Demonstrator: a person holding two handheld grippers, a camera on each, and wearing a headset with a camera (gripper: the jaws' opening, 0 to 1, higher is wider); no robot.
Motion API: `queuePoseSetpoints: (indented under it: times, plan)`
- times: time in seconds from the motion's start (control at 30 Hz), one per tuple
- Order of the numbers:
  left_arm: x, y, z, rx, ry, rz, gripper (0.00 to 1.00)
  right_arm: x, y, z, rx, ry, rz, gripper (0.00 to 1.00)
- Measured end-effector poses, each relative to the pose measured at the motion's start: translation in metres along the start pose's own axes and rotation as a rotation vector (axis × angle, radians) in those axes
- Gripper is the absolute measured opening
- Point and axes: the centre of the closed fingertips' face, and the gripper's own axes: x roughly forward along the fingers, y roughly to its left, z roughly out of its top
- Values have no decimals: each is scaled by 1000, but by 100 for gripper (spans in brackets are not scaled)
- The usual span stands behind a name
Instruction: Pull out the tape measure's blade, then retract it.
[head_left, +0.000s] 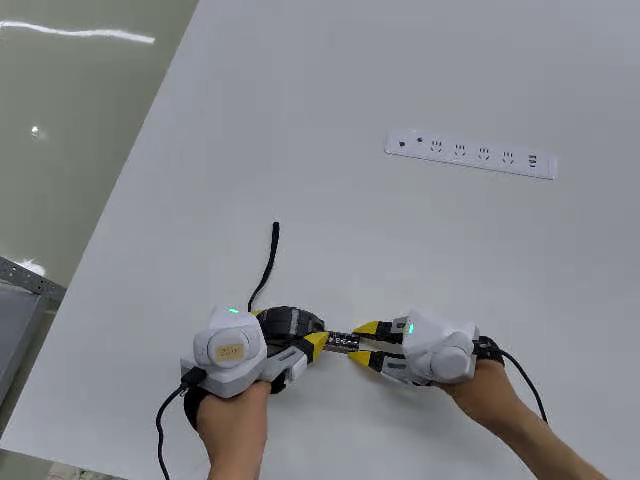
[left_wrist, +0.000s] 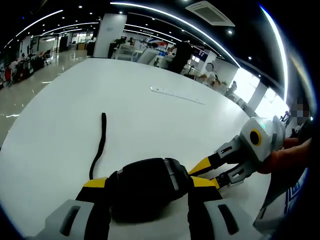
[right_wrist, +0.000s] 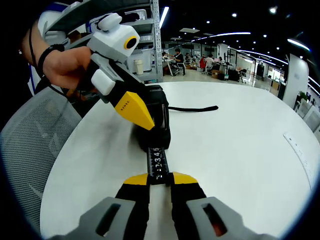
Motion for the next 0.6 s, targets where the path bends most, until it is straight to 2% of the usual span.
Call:
queuePoseSetpoints:
  times: [0.07, 0.13, 0.2, 0.23, 0.33, 0.6]
  plan:
    - [0, 0, 1, -8, -7, -1, 59, 0, -1, 1, 15, -13, 4, 14]
    - [1, -1, 1, -13, -10, 1, 59, 0, 0, 2, 71, -29, -1, 13]
    - [1, -2, 2, -17, -7, 5, 59, 0, -1, 2, 67, -33, -16, 12]
    - [1, -2, 2, -9, -4, 7, 58, 1, 0, 2, 106, -40, -20, 12]
    - [0, -2, 1, -7, -1, -5, 58, 2, 2, 3, 139, -54, -19, 12]
    - [2, -2, 4, -22, -6, -15, 58, 9, 2, 9, 145, -59, -10, 12]
